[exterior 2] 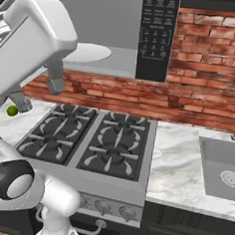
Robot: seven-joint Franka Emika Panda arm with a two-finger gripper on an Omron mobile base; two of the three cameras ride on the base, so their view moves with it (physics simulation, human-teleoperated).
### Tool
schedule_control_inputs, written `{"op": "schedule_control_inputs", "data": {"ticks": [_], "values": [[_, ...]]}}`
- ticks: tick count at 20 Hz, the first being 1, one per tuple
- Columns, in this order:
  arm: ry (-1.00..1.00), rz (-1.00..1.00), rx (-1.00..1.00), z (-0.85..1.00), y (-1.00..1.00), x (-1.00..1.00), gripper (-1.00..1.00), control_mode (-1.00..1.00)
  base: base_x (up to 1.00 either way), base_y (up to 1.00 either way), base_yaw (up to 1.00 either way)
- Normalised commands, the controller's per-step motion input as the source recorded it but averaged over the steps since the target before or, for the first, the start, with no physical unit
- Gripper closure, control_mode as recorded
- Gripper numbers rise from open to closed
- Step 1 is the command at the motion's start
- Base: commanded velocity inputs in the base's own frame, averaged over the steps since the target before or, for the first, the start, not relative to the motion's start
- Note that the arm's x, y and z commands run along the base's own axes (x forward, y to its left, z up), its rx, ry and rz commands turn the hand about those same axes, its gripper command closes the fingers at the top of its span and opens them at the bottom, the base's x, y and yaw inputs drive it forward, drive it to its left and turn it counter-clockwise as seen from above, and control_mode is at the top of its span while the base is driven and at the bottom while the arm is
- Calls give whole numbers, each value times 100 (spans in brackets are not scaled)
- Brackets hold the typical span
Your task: Place the sponge inside the microwave to prepare for sanitizing.
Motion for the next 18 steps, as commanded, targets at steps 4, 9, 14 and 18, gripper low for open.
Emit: {"op": "schedule_control_inputs", "data": {"ticks": [4, 9, 14, 18], "values": [[-20, -12, 24, 0, 1, 0, -100, -100, 0, 0, 0], [-15, -6, 16, -15, 0, 24, -100, -100, 0, 0, 0], [-10, 1, 8, -61, 0, 36, -100, -100, 0, 0, 0], [-29, 7, 0, -86, 18, 2, -100, -100, 0, 0, 0]]}}
